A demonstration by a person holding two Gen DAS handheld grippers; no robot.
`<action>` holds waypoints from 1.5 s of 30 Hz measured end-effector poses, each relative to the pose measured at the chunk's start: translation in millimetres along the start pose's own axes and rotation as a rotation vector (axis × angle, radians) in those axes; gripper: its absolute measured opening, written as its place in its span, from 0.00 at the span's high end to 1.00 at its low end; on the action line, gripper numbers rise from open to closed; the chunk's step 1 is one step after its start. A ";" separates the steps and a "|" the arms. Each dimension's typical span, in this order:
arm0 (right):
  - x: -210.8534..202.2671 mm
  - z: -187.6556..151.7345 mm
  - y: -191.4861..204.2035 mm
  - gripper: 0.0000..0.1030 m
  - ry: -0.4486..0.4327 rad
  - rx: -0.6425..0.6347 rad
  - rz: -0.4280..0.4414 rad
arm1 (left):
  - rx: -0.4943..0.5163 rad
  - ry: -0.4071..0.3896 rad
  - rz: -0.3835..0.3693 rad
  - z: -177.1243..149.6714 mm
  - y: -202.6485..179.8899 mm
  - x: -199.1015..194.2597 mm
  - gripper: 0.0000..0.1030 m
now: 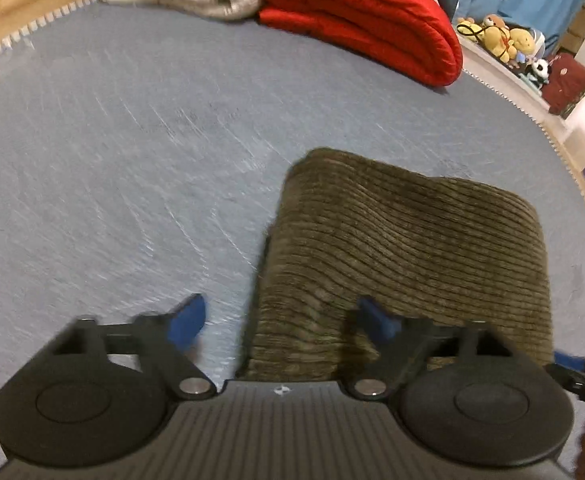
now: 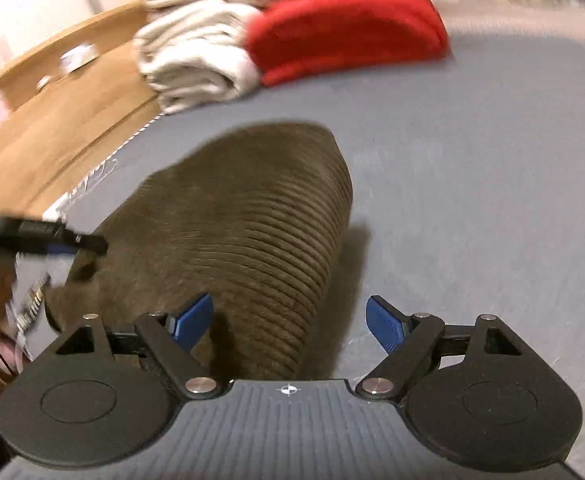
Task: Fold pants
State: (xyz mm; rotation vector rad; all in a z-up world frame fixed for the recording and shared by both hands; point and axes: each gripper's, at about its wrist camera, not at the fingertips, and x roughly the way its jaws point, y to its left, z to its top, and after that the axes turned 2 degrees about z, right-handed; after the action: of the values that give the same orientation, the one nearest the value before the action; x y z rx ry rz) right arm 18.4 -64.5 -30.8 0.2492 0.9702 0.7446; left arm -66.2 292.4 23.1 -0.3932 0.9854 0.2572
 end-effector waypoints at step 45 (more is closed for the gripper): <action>-99.1 28.5 -171.4 0.42 -0.102 0.073 -0.428 | 0.368 0.014 -0.285 -17.7 -248.3 81.2 0.21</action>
State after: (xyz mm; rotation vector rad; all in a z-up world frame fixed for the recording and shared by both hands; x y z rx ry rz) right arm 86.4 -252.5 -36.6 0.1336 0.9142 0.3031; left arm 58.9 63.9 -3.4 -0.1943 0.9547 -0.1838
